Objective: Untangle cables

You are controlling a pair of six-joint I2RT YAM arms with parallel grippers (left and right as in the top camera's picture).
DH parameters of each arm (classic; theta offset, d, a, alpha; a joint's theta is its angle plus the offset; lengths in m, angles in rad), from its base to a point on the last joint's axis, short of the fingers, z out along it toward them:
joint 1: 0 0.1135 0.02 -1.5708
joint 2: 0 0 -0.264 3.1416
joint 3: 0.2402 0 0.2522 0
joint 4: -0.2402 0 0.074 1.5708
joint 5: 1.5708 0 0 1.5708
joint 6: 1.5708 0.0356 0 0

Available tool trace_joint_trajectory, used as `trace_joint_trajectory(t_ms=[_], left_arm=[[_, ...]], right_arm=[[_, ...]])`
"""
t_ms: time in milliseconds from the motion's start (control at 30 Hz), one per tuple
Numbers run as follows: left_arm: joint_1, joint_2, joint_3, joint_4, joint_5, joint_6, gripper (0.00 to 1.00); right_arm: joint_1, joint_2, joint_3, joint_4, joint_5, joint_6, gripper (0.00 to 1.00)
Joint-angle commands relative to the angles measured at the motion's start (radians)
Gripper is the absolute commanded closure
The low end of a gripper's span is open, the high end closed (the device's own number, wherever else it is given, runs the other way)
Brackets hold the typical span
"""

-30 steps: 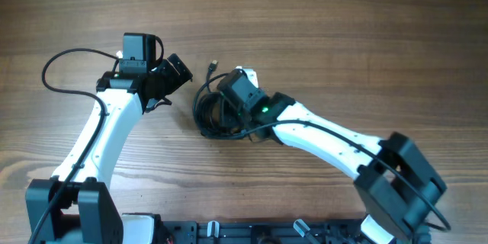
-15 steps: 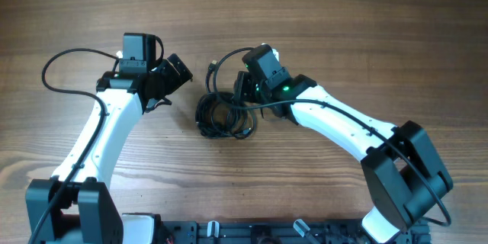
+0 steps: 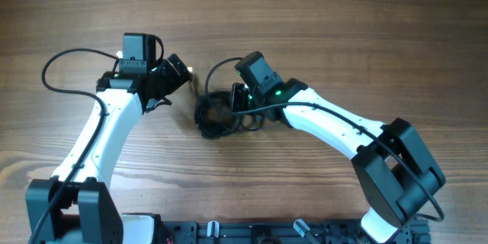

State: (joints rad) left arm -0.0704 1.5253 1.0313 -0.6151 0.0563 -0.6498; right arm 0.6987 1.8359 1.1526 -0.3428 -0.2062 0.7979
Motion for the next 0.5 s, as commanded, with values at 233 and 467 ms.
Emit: trace_joint_trajectory(t_ms=[233,467], left_arm=[[0.000,0.000,0.000,-0.029,-0.013,-0.009,0.00],[0.000,0.000,0.000,-0.054,-0.013,-0.009,0.00]], right_arm=[[-0.014,0.005,0.001,-0.214,-0.314,-0.440,0.95],[-0.138,-0.033,0.063,-0.190,-0.401,-0.383,0.44]])
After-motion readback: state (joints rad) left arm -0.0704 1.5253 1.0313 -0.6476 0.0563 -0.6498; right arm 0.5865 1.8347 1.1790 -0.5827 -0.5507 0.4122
